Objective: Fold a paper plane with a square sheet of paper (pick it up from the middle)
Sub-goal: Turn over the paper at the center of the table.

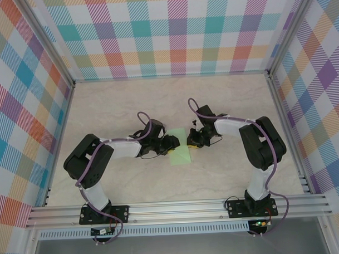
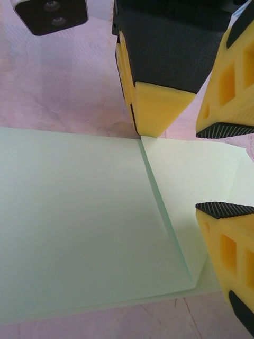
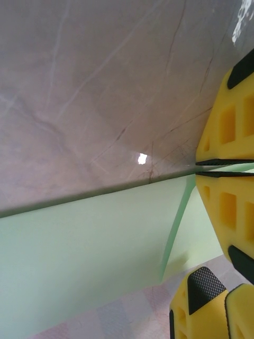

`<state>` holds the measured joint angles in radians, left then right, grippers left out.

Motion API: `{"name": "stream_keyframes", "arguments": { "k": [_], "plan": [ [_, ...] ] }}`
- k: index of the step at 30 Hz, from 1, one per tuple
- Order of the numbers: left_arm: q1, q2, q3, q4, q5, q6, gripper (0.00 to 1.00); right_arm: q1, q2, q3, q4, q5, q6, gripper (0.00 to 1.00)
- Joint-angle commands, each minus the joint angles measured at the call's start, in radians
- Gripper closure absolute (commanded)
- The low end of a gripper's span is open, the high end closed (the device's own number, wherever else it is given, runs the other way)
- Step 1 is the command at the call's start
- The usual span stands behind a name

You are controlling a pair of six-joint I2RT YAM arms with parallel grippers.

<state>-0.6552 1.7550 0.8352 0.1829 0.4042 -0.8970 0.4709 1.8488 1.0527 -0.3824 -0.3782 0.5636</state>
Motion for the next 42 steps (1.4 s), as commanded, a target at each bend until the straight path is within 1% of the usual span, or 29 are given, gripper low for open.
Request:
{"name": "stream_keyframes", "arguments": {
  "k": [1, 4, 11, 24, 29, 35, 38, 42],
  "plan": [
    [-0.012, -0.022, 0.005, -0.045, -0.023, 0.019, 0.61, -0.005, -0.042, -0.009, 0.014, -0.035, -0.020, 0.83],
    [-0.013, -0.028, -0.002, -0.056, -0.034, 0.020, 0.61, -0.005, -0.046, -0.010, 0.023, -0.057, -0.028, 0.78],
    [-0.014, -0.017, 0.001, -0.062, -0.036, 0.020, 0.63, -0.005, -0.088, -0.037, 0.068, -0.063, -0.026, 0.74],
    [-0.014, -0.014, 0.005, -0.075, -0.038, 0.025, 0.63, -0.004, -0.036, -0.012, 0.053, -0.130, -0.061, 0.66],
    [-0.014, -0.013, 0.009, -0.080, -0.038, 0.026, 0.63, -0.005, -0.020, -0.011, 0.058, -0.177, -0.067, 0.63],
    [-0.014, -0.013, 0.016, -0.099, -0.052, 0.029, 0.64, -0.005, -0.036, -0.040, 0.090, -0.237, -0.055, 0.59],
    [-0.014, -0.010, 0.021, -0.116, -0.064, 0.032, 0.64, -0.005, -0.042, -0.051, 0.095, -0.244, -0.050, 0.55],
    [-0.014, -0.004, 0.026, -0.123, -0.065, 0.032, 0.66, -0.005, -0.040, -0.056, 0.092, -0.238, -0.050, 0.55]
  ]
}}
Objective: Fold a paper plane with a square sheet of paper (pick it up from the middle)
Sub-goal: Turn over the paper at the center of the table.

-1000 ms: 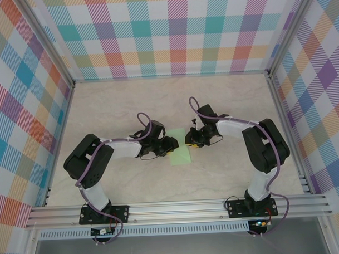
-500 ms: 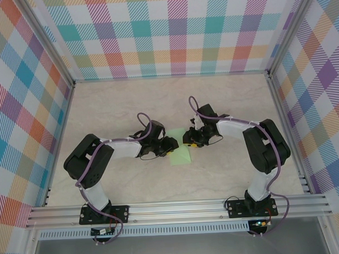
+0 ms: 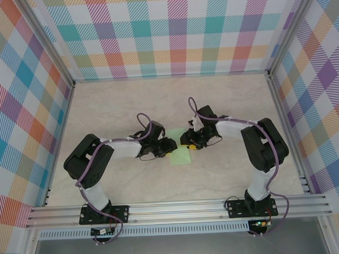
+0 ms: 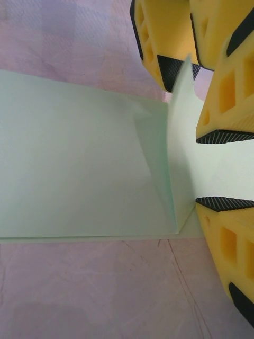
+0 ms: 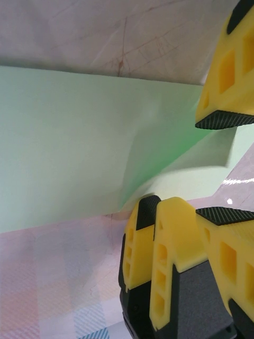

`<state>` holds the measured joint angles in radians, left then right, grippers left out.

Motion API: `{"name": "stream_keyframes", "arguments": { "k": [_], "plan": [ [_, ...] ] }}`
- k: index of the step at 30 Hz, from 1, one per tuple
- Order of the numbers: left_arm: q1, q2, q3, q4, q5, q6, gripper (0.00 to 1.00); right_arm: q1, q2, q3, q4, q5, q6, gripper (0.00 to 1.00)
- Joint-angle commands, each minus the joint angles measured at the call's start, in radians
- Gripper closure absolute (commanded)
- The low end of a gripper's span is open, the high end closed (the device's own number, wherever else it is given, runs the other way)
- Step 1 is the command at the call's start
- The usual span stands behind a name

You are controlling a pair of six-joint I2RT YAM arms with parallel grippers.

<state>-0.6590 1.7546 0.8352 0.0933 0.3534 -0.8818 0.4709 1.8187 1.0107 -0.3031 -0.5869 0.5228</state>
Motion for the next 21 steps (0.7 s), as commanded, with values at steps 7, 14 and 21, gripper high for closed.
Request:
{"name": "stream_keyframes", "arguments": {
  "k": [7, 14, 21],
  "plan": [
    [-0.010, -0.023, 0.024, -0.033, -0.006, 0.016, 0.66, -0.005, 0.029, 0.021, -0.031, 0.036, -0.022, 0.82],
    [-0.009, -0.043, 0.009, -0.033, -0.007, 0.010, 0.64, -0.005, 0.023, 0.010, -0.017, 0.106, -0.013, 0.90],
    [-0.010, -0.037, 0.009, -0.022, -0.001, 0.008, 0.62, -0.005, 0.009, -0.006, -0.001, 0.122, -0.005, 0.90]
  ]
}}
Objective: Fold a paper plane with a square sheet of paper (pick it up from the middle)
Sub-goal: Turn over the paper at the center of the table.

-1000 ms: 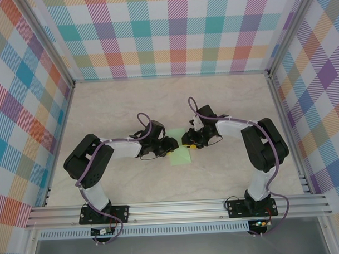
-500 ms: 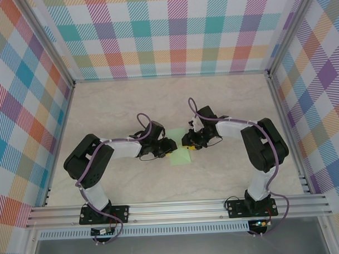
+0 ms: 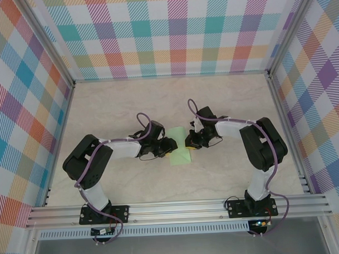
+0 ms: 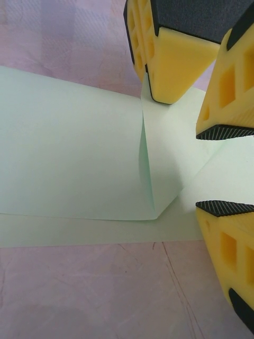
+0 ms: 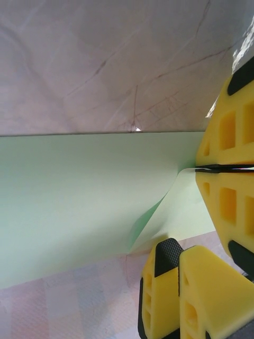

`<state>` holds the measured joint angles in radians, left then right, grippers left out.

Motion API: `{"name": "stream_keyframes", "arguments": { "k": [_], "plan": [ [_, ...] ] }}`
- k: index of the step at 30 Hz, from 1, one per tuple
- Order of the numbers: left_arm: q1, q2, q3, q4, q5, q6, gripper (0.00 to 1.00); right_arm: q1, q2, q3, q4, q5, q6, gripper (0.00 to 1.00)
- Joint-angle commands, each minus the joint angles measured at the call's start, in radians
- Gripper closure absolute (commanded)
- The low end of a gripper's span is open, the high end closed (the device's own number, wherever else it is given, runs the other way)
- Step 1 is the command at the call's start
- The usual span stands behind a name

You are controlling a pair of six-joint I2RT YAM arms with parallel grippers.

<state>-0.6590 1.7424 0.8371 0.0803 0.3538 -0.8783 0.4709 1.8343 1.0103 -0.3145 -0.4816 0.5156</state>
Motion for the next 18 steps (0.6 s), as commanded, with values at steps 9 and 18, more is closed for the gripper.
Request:
{"name": "stream_keyframes", "arguments": {
  "k": [9, 18],
  "plan": [
    [-0.010, -0.003, 0.020, 0.009, 0.009, 0.005, 0.62, -0.011, -0.024, -0.028, 0.043, 0.009, 0.021, 0.90],
    [-0.010, 0.006, 0.023, 0.043, 0.023, 0.001, 0.62, -0.038, -0.064, -0.081, 0.124, -0.065, 0.037, 0.89]
  ]
}}
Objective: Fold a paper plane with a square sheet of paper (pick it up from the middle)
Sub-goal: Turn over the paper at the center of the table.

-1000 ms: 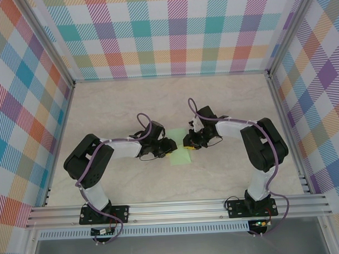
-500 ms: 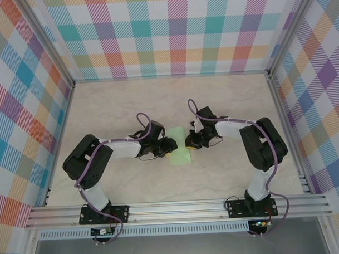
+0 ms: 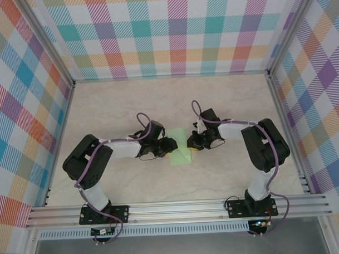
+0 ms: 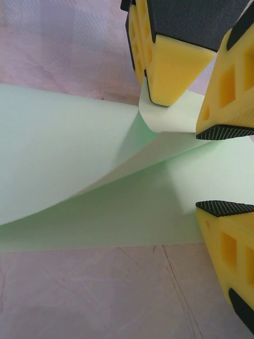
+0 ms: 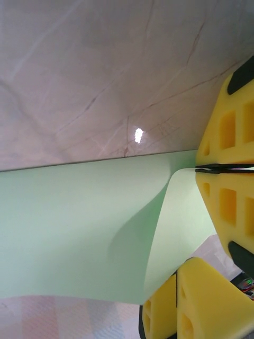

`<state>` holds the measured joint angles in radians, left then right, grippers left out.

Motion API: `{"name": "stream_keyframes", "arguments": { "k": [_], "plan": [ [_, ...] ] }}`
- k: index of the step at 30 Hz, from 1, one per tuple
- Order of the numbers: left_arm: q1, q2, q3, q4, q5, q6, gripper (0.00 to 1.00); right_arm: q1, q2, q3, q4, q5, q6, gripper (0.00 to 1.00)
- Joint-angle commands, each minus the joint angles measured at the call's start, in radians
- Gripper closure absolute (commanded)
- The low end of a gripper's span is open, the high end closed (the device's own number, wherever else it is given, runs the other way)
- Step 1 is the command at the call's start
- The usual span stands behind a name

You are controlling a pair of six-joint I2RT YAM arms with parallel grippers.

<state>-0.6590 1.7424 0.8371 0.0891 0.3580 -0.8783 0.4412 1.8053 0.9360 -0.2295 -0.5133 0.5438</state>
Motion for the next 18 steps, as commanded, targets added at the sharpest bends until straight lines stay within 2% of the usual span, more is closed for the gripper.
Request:
{"name": "stream_keyframes", "arguments": {
  "k": [1, 18],
  "plan": [
    [-0.010, 0.008, 0.023, 0.044, 0.024, -0.001, 0.62, -0.008, -0.035, -0.006, 0.037, -0.035, 0.006, 0.89],
    [-0.010, -0.038, -0.037, 0.184, 0.042, -0.007, 0.57, -0.010, -0.023, 0.003, 0.012, -0.025, -0.003, 0.89]
  ]
}}
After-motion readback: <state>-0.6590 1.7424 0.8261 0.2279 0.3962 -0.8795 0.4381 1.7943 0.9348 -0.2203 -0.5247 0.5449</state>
